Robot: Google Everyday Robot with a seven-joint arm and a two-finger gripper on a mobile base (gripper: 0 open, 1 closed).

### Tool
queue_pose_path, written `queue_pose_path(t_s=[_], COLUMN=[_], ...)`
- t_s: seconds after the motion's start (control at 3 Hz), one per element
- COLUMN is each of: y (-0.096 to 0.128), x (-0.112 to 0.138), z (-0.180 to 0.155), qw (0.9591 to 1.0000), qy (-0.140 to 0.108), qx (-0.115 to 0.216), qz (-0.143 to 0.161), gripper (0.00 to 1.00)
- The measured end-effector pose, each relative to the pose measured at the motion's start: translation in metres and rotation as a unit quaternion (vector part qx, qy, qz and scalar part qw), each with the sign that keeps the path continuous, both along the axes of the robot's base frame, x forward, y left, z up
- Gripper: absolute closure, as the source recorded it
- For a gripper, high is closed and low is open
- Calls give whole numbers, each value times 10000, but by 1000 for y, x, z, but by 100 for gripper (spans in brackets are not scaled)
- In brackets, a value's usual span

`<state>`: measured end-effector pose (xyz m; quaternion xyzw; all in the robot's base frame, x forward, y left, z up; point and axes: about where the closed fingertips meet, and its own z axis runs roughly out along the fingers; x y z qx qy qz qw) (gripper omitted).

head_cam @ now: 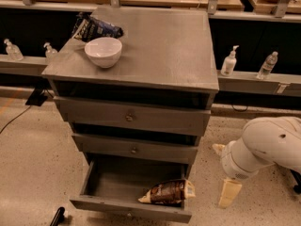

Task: Pick brown chip bag from bottom drawer and place on counter

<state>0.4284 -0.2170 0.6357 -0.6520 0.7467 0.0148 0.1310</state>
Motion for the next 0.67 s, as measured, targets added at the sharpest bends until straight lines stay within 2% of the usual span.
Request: queue_pose_path(t_s=[0.33,0.67], y=[1,6], x=[1,8], z=[-14,-27], qw=[10000,9998], qy=[66,142], qx=[71,30], qz=[-6,161], gripper=[0,0])
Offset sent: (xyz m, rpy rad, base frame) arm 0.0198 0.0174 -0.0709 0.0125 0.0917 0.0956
